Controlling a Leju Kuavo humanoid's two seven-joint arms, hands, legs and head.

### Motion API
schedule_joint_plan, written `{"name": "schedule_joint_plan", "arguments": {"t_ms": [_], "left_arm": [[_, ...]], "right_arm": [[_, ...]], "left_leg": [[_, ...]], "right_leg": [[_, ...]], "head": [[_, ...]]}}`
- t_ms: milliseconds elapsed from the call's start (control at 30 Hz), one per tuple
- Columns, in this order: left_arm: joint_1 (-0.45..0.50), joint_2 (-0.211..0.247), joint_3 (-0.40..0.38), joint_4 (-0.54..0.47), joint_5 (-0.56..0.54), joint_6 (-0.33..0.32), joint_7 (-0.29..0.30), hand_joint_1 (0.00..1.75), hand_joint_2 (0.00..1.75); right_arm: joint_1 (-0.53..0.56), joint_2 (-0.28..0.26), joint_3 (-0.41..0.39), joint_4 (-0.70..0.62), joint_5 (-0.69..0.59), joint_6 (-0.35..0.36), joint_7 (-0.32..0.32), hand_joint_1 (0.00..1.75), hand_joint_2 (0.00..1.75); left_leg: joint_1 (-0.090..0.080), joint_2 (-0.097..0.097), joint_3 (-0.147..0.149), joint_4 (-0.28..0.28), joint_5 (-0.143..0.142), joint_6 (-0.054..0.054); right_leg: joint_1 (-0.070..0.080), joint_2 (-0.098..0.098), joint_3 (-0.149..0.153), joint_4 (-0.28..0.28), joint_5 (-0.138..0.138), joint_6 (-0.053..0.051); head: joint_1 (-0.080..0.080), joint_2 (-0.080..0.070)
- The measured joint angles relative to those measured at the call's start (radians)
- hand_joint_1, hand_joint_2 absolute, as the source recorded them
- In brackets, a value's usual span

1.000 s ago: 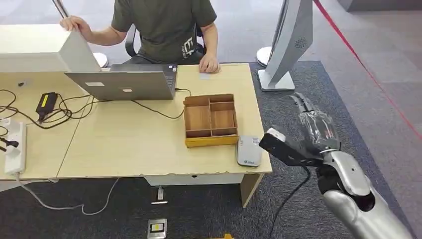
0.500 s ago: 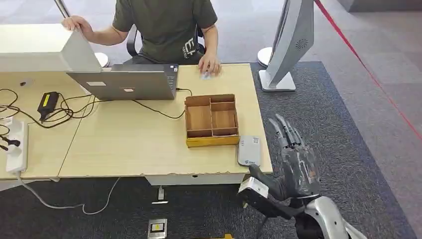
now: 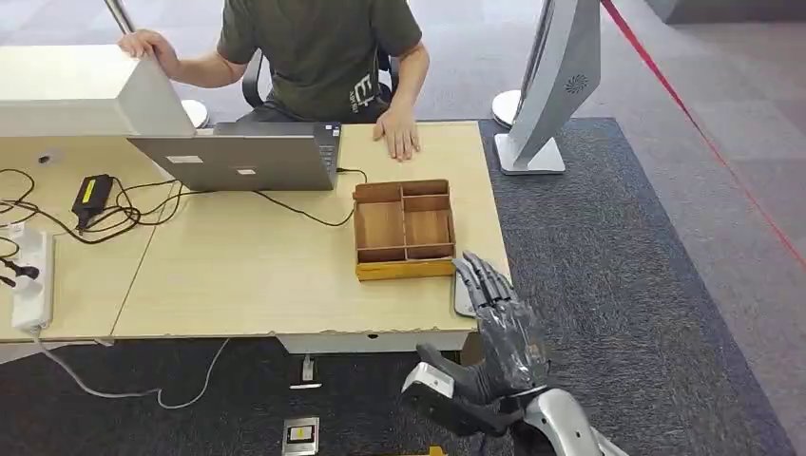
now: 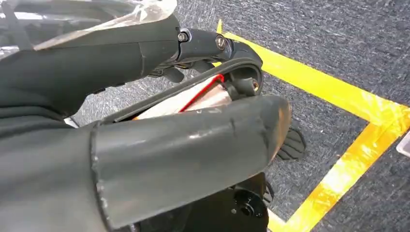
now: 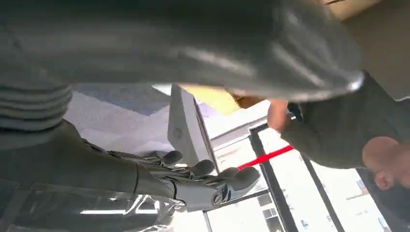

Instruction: Pass the card to the sensor for recognition and then transmit it.

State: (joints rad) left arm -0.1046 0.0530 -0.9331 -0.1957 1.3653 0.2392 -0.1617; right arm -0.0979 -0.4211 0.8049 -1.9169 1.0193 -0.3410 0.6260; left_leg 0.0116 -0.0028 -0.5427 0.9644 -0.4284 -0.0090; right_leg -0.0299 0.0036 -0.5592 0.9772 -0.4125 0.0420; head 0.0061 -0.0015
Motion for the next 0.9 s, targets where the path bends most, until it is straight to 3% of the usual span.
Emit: {"name": "schedule_joint_plan", "arguments": {"t_ms": [533, 767, 900], "left_arm": [[0.0, 0.0, 0.0, 0.0, -0.009, -0.005, 0.006, 0.0, 0.0], [0.0, 0.0, 0.0, 0.0, -0.013, -0.006, 0.011, 0.0, 0.0], [-0.002, 0.0, 0.0, 0.0, -0.018, -0.012, 0.015, 0.0, 0.0]], "right_arm": [[-0.052, 0.185, -0.042, 0.194, 0.384, 0.09, -0.105, 0.0, 1.75], [-0.106, 0.238, -0.071, 0.289, 0.431, 0.116, -0.131, 0.0, 1.75], [-0.147, 0.275, -0.088, 0.353, 0.433, 0.167, -0.139, 0.0, 1.75]], "left_leg": [[0.001, 0.0, 0.0, 0.0, 0.0, 0.0], [0.001, 0.0, -0.001, 0.0, 0.001, -0.001], [0.001, 0.0, 0.0, 0.0, 0.002, -0.001]], "right_leg": [[0.0, 0.0, 0.0, 0.0, 0.0, 0.0], [0.001, -0.001, 0.0, 0.0, 0.001, -0.001], [0.001, -0.001, 0.0, 0.0, 0.001, -0.001]], "head": [[0.001, 0.0], [0.001, 0.0], [0.0, 0.0]]}}
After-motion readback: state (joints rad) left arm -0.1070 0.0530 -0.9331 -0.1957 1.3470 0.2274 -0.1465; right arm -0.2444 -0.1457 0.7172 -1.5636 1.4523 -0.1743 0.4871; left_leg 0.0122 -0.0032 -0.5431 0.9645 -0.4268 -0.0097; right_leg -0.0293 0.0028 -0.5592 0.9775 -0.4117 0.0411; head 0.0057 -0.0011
